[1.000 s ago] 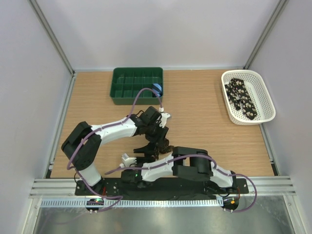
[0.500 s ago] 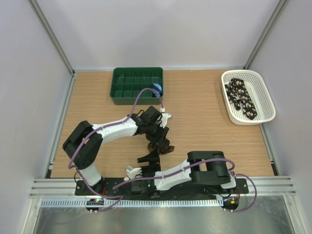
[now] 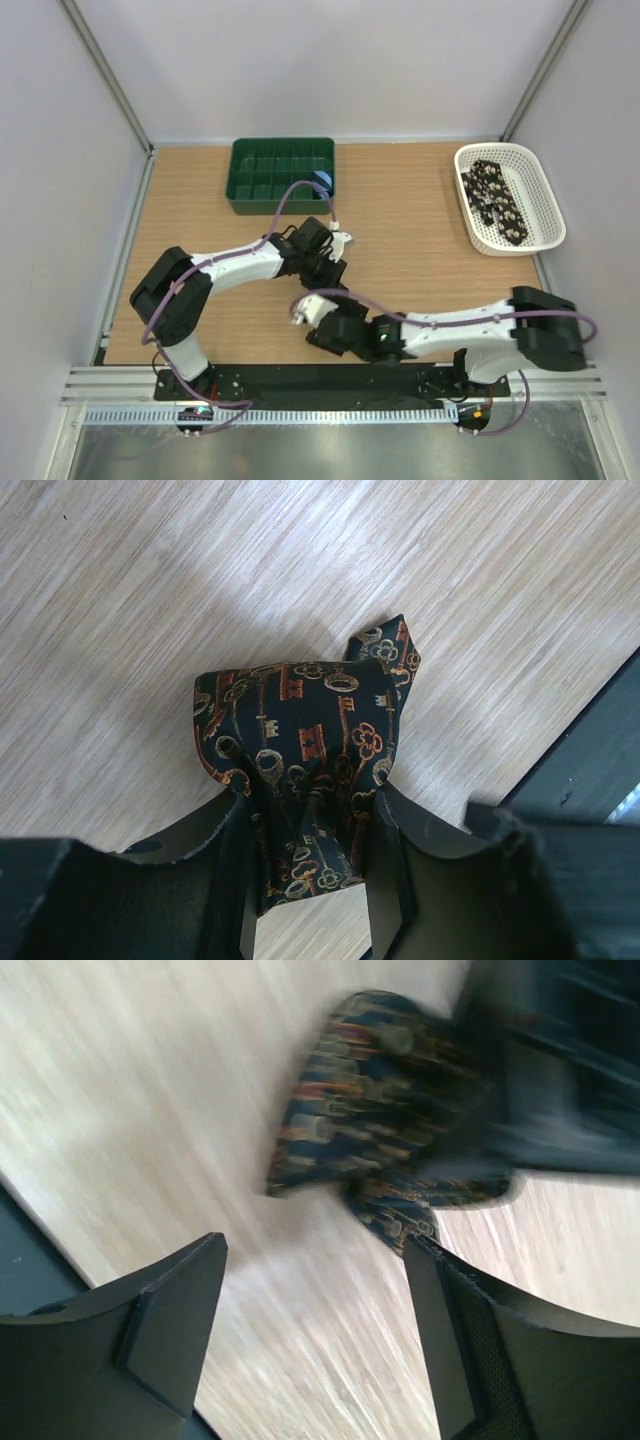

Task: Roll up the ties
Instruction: Roll the tie

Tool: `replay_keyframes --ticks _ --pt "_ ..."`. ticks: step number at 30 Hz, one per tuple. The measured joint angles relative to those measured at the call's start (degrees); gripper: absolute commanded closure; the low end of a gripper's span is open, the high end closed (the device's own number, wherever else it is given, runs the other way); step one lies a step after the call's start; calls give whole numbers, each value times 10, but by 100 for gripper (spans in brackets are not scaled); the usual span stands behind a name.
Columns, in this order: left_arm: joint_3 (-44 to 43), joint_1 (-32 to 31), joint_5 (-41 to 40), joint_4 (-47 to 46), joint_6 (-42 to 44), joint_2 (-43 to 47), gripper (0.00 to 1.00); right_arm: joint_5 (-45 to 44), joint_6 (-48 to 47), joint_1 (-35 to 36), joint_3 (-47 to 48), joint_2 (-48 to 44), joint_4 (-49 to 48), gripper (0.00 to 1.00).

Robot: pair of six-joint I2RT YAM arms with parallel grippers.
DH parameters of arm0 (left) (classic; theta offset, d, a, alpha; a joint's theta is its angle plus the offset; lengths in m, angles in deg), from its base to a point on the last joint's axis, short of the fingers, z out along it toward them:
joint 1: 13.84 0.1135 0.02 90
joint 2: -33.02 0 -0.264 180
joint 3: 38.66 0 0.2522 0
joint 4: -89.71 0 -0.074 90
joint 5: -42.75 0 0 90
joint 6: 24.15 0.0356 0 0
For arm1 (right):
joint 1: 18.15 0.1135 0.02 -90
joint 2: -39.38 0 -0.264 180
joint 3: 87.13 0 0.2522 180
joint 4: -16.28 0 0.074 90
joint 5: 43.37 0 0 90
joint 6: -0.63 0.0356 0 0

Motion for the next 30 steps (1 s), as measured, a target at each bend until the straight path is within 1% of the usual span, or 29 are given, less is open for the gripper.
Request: replay_keyframes --ticks 2,3,6,8,9,10,11,13,14,16,17,19,24,30 --pt "0 0 0 -1 0 0 59 47 29 -45 -47 -80 -27 24" --pt "0 0 0 -1 0 0 60 68 46 -95 -67 -121 -36 24" --pt "1 0 0 -3 0 0 59 107 91 -195 -104 -224 -52 26" --pt "2 0 1 -5 0 0 59 139 116 -248 -111 -259 -61 27" --pt "3 0 2 -7 0 0 60 169 132 -290 -112 -267 -66 27" --pt "5 0 3 -10 0 1 60 192 142 -316 -113 -267 -70 27" --pt "8 0 3 -14 0 2 60 232 160 -361 -114 -259 -78 28" --pt "16 0 4 -23 0 7 60 306 186 -427 -117 -235 -97 28" --pt "21 0 4 -30 0 10 59 351 204 -467 -121 -216 -111 29" --pt "40 0 3 -48 0 21 59 435 241 -526 -124 -170 -134 29" --pt "50 0 3 -59 0 28 59 472 260 -547 -124 -146 -147 23" --pt "74 0 2 -82 0 43 60 538 295 -570 -124 -104 -173 17" --pt "114 0 -1 -132 0 66 59 672 371 -588 -114 -37 -218 15" --pt "173 -4 -9 -203 3 97 59 750 435 -593 -87 30 -261 16"
